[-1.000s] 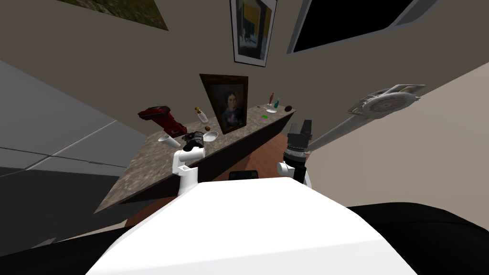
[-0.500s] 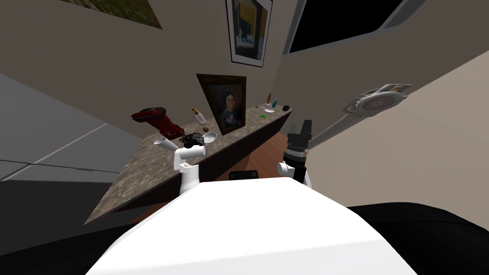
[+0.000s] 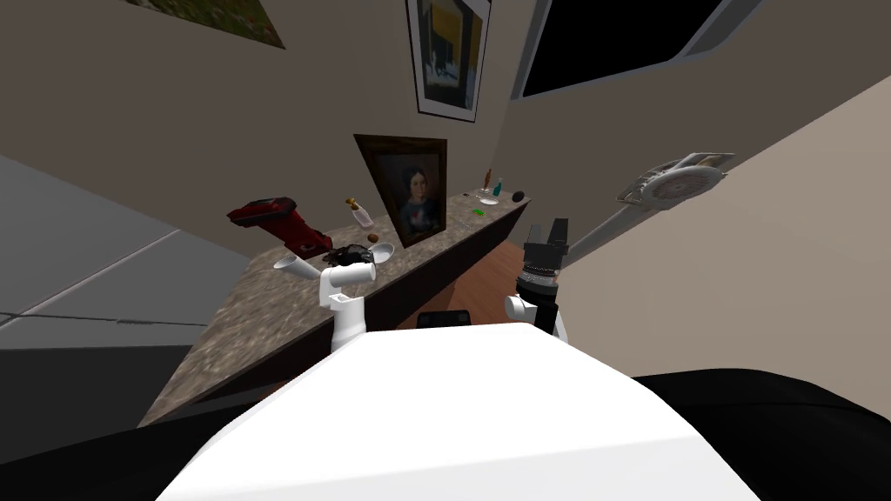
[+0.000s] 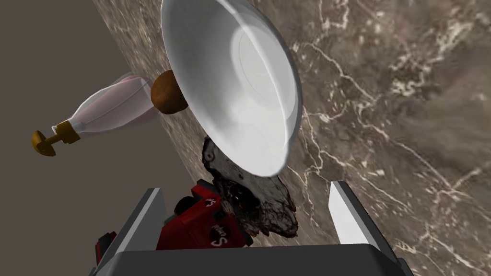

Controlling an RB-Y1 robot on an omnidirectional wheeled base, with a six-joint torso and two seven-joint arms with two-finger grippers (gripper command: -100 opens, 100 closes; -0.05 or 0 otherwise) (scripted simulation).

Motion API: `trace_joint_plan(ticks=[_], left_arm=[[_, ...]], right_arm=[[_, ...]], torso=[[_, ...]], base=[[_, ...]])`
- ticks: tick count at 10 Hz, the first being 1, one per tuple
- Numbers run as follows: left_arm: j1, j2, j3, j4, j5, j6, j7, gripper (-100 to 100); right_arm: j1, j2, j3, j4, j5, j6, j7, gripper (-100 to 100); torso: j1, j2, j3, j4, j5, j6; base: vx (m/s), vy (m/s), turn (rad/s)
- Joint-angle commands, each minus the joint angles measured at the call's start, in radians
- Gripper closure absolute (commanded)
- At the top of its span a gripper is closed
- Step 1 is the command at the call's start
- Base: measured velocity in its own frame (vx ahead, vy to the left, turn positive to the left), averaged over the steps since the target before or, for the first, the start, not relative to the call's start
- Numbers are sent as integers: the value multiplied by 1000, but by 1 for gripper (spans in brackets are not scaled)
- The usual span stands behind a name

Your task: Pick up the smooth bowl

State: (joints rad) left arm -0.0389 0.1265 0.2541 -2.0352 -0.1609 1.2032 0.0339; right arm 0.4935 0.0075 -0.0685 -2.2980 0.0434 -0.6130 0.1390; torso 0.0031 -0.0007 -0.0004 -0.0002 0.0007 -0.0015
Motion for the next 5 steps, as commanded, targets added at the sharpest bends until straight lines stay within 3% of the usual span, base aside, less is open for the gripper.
trace_joint_plan(ticks=[1,5], left_arm=[[-18,-4,7,8,10,50,18,-100],[-47,-14,17,26,25,152,49,-100]], right_arm=[[0,0,0,0,0,0,0,0],[0,0,0,0,0,0,0,0]], torso=[[0,0,0,0,0,0],[0,0,0,0,0,0]], base=[[22,37,-59],[18,35,-51]])
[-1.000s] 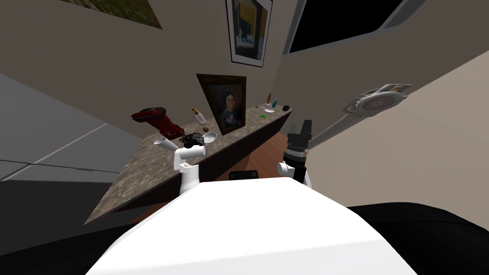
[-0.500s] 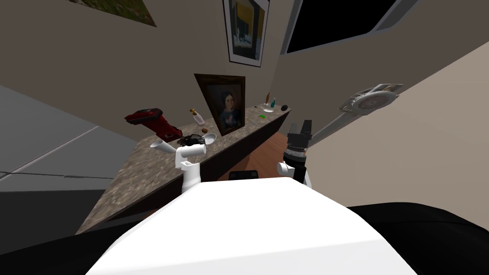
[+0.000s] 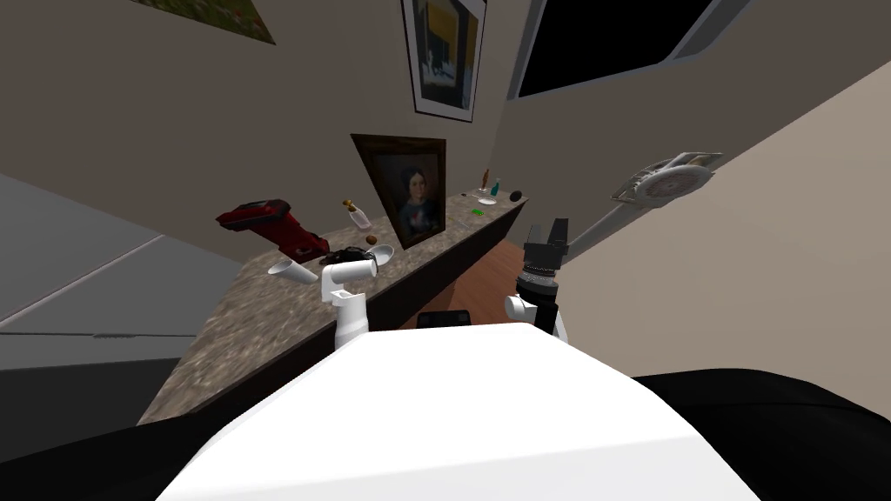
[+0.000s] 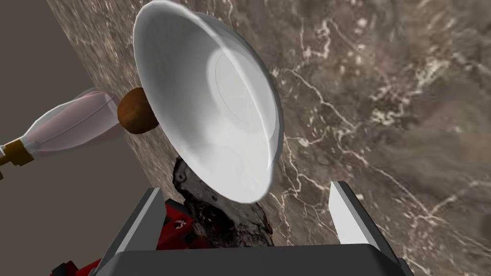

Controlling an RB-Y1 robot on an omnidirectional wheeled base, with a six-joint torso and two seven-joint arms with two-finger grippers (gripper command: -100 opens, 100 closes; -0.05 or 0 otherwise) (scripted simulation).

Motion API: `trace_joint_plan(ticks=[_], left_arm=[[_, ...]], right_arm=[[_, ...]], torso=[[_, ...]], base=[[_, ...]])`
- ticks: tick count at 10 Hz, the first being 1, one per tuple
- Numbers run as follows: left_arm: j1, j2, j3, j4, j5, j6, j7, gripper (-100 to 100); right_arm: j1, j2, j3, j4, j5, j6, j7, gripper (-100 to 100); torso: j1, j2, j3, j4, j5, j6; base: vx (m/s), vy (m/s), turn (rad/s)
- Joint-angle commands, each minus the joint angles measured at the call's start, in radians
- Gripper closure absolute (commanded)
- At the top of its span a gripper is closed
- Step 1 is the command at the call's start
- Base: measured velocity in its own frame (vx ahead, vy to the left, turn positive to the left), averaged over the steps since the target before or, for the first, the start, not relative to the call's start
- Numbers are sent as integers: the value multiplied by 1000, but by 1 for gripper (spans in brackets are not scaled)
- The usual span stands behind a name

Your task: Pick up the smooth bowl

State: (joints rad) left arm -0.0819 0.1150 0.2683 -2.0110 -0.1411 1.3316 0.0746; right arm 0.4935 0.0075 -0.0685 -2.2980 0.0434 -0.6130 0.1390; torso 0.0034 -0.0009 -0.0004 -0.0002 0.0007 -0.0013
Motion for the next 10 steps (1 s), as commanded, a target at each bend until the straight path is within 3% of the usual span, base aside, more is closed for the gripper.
trace_joint_plan(ticks=[1,10], left_arm=[[-4,-2,3,2,5,30,8,-100],[-81,-2,29,45,49,270,94,-100]], right_arm=[[0,0,0,0,0,0,0,0],[0,0,0,0,0,0,0,0]], torso=[[0,0,0,0,0,0],[0,-1,0,0,0,0]], base=[[22,37,-32],[23,42,-56]])
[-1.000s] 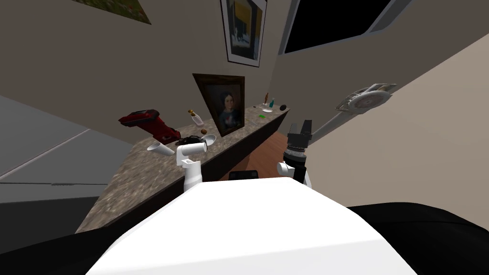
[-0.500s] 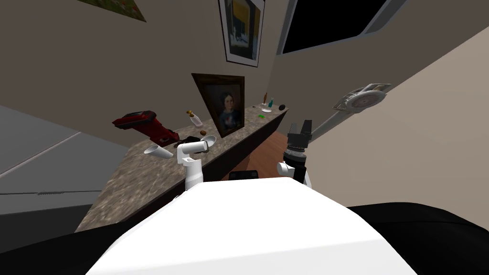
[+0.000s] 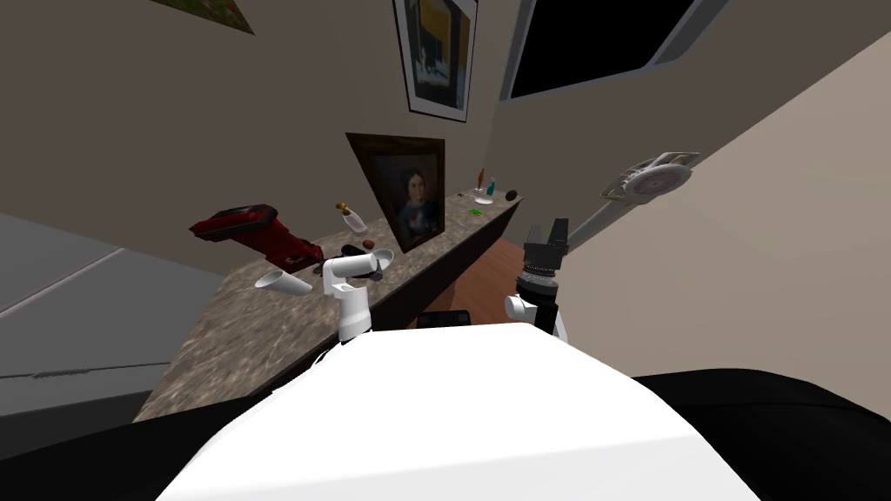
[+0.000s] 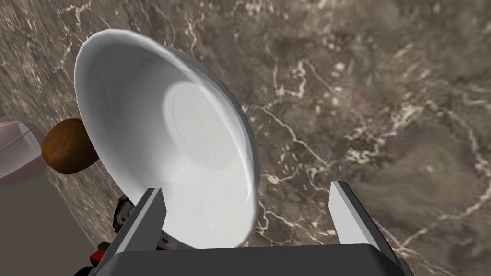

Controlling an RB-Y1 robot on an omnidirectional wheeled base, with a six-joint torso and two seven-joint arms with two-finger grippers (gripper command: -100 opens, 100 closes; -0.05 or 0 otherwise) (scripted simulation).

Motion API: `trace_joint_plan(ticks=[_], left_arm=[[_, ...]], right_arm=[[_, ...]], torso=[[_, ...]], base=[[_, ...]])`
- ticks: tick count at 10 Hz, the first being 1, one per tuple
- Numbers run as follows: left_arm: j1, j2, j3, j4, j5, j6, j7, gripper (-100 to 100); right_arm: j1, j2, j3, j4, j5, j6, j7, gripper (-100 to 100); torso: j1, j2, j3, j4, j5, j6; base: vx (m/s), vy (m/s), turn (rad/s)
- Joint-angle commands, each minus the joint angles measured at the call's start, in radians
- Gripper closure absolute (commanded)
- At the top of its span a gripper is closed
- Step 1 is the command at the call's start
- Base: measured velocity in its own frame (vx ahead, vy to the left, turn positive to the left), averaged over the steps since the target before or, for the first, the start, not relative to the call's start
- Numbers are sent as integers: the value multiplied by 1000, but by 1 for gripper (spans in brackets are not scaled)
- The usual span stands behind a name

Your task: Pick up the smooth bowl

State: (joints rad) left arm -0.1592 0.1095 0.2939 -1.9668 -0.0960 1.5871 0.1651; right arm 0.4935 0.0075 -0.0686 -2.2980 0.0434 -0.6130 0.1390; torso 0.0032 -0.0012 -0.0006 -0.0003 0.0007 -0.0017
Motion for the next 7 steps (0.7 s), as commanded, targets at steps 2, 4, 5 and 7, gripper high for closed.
trace_joint_plan(ticks=[2,4,5,7], left_arm=[[-5,4,3,2,4,18,5,-100],[-4,3,1,35,5,-13,7,-100],[-4,3,0,51,5,-29,8,-100],[-3,2,-1,83,5,-63,9,-100]], right_arm=[[0,0,0,0,0,0,0,0],[0,0,0,0,0,0,0,0],[0,0,0,0,0,0,0,0],[0,0,0,0,0,0,0,0]], torso=[[0,1,0,0,0,0],[-2,1,1,0,0,0],[-2,1,0,0,0,0],[-2,0,0,0,0,0]], base=[[7,21,-21],[7,3,11],[23,6,20],[22,5,12]])
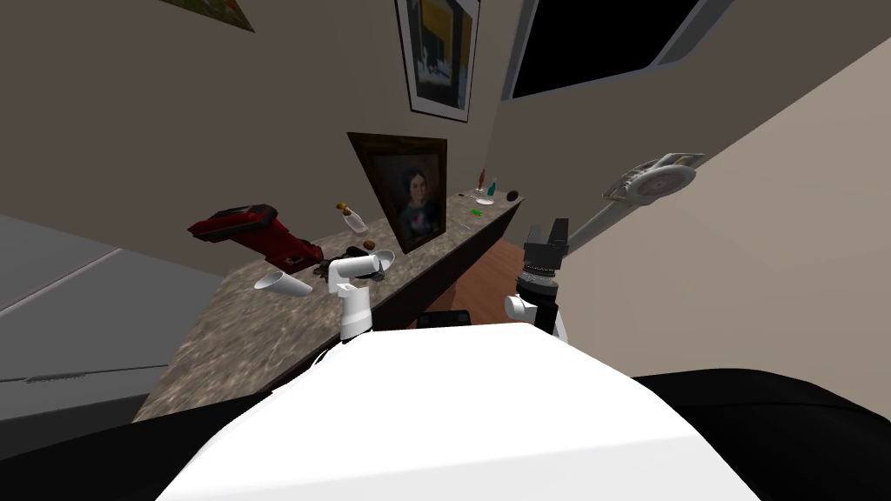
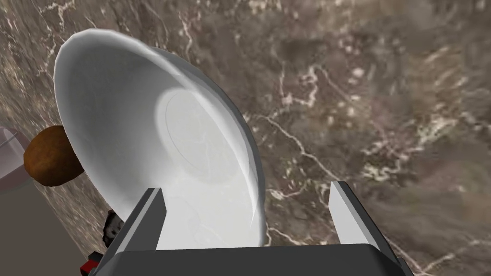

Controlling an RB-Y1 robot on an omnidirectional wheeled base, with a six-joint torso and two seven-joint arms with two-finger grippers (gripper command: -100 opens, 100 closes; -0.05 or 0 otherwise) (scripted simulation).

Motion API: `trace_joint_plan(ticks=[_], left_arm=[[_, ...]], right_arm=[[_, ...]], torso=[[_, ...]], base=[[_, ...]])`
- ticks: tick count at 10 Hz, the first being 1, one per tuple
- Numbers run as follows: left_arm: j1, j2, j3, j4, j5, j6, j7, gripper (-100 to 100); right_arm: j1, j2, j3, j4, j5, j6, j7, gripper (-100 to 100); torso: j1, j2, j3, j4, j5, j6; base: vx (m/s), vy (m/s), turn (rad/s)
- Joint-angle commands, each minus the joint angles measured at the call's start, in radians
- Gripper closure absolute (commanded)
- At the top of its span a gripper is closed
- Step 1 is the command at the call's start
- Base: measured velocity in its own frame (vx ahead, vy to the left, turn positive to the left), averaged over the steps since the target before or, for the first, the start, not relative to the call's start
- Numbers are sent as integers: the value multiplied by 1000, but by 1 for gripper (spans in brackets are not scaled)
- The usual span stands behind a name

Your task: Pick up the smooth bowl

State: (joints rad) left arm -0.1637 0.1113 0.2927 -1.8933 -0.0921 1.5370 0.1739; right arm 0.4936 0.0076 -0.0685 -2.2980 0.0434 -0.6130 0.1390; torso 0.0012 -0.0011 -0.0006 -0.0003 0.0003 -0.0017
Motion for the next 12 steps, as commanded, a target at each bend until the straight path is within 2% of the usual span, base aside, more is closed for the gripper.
trace_joint_plan(ticks=[1,2,6,7,8,10,11,12], left_arm=[[0,0,0,0,0,0,0,-100],[0,0,0,2,0,-4,0,100],[0,0,0,2,0,-3,1,100],[0,0,0,2,0,-3,1,0],[0,1,2,-31,1,29,-1,100],[-1,2,4,-63,1,63,-2,100],[-3,3,3,-49,0,51,-2,100],[-4,3,3,-50,1,54,-2,0]], right_arm=[[0,0,0,0,0,0,0,0],[0,0,0,0,0,0,0,0],[0,0,0,0,0,0,0,0],[0,0,0,0,0,0,0,0],[0,0,0,0,0,0,0,0],[0,0,0,0,0,0,0,0],[0,0,0,0,0,0,0,0],[0,0,0,0,0,0,0,0]], torso=[[0,0,0,0,0,0],[0,1,0,0,0,0],[0,1,1,0,0,0],[0,1,1,0,0,0],[-1,1,1,0,0,0],[-2,3,2,1,-1,0],[-2,4,3,1,-1,0],[-1,3,2,1,-1,0]], base=[[8,1,2],[0,0,0],[0,0,0],[0,0,0],[-13,-2,-24],[-26,-5,-20],[-11,-2,-3],[0,0,0]])
